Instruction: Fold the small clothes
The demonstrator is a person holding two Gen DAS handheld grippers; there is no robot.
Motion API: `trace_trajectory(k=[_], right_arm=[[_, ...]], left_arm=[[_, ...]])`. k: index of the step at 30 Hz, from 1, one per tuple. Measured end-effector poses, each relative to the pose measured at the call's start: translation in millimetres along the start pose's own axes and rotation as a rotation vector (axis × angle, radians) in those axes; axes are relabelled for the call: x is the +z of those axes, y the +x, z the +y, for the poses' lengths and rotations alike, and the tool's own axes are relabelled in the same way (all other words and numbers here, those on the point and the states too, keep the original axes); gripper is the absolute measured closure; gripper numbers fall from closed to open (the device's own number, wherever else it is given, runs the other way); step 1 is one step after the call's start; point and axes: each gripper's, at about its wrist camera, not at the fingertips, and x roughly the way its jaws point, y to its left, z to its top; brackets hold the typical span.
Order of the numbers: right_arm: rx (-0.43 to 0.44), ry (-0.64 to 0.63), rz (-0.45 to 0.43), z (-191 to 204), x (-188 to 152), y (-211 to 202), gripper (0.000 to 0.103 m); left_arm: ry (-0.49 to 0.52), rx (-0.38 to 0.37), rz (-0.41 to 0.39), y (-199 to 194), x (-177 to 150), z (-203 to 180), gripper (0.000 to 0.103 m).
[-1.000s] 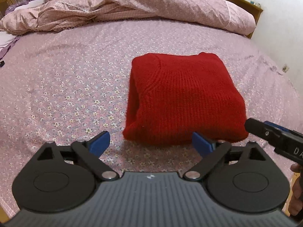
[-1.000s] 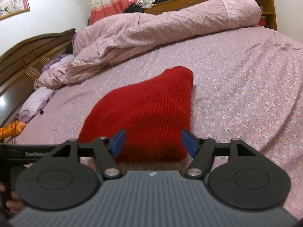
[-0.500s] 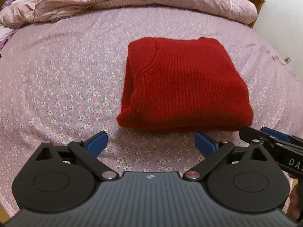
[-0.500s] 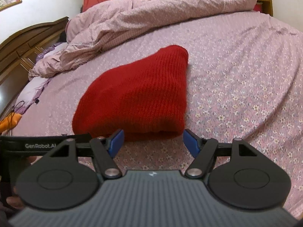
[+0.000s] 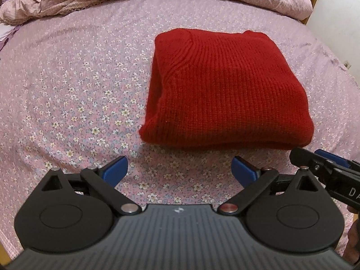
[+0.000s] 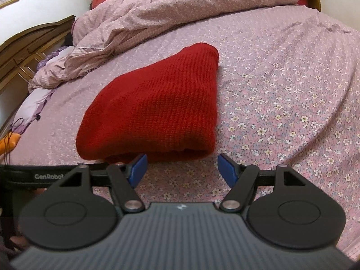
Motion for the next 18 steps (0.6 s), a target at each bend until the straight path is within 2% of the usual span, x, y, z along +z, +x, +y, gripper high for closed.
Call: trace_trajectory(k=[18], right_arm=[[0.002, -0.002, 0.006, 1.7, 0.0, 0.4, 0.032]], left_arm=[[0.007, 0.012, -0.016, -6.1, -0.1, -2.1, 0.003]])
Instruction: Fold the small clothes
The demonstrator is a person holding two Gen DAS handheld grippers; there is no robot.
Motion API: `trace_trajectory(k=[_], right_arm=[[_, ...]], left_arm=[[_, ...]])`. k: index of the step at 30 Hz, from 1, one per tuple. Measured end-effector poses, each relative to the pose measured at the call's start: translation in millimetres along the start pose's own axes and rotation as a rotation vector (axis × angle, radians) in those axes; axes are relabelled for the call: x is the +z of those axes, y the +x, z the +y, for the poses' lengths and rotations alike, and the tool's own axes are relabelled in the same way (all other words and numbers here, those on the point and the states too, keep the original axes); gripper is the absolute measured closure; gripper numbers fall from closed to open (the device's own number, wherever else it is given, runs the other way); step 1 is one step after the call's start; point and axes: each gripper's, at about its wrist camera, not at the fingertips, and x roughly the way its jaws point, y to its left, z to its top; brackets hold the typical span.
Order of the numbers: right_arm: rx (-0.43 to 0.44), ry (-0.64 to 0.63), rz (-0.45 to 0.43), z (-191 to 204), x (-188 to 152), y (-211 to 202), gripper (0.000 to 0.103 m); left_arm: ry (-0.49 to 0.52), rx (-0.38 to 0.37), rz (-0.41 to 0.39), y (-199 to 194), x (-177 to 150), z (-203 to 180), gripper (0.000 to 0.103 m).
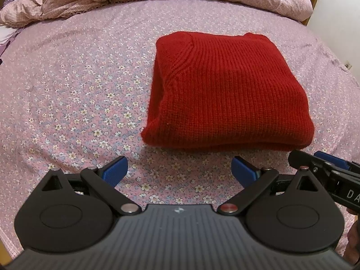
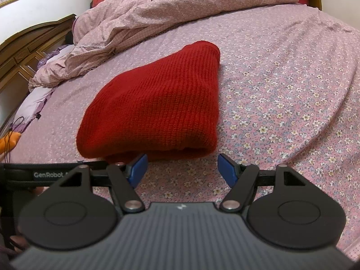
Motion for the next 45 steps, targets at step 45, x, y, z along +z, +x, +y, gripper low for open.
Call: trace_trajectory(k=[45], right_arm=[[0.002, 0.005, 0.002, -1.8, 1.3, 1.2, 0.032]], left_arm=[[0.026, 0.002, -0.003, 0.2, -0.7, -4.4, 0.003]])
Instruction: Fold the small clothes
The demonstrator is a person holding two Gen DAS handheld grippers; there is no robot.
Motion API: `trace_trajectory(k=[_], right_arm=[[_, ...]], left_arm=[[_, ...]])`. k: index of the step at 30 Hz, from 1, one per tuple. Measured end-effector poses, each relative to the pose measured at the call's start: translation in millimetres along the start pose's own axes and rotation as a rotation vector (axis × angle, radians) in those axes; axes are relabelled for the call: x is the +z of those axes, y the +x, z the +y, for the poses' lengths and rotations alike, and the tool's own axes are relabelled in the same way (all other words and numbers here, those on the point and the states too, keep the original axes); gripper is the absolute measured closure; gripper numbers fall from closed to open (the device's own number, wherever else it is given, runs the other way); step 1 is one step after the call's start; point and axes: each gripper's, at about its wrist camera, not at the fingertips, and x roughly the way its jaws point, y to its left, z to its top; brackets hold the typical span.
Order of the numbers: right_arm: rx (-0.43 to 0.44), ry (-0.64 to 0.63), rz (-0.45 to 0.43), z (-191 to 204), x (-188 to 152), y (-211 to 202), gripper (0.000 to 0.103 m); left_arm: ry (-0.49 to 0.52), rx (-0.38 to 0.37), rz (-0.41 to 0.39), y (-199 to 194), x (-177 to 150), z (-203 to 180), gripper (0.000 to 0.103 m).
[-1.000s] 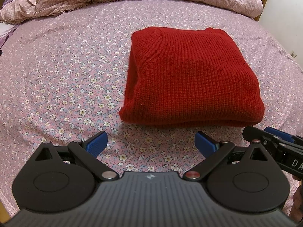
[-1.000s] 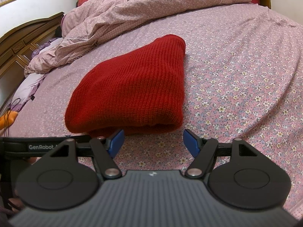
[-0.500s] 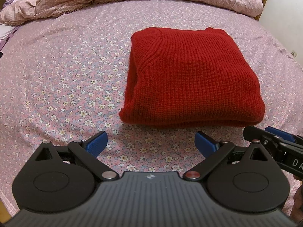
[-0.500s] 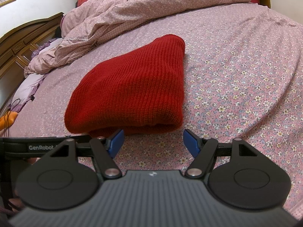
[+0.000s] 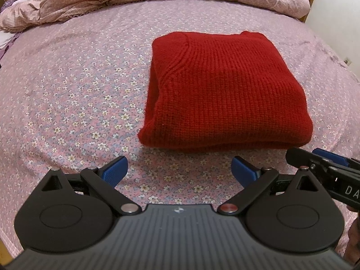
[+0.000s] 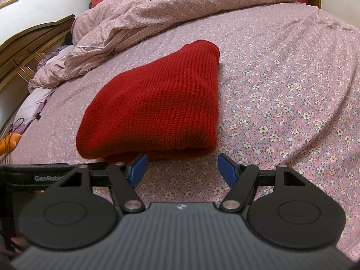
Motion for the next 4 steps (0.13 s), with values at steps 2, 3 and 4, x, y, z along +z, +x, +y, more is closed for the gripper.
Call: trace_trajectory(k=[2, 3, 4], right_arm=[[0.000, 0.001, 0.000, -0.2, 0.0, 0.0, 0.032], [0.000, 0.002, 0.000, -0.1, 0.0, 0.1, 0.032], [-0.001, 0.004, 0.000, -1.0, 0.2, 0.7, 0.032]], left_arm=[[0.005, 0.002, -0.001, 0.2, 0.4, -0.7, 0.003], [0.007, 0.003, -0.001, 0.3, 0.5, -0.8, 0.003], [0.008, 0.003, -0.001, 0.4, 0.3, -1.2, 0.003]])
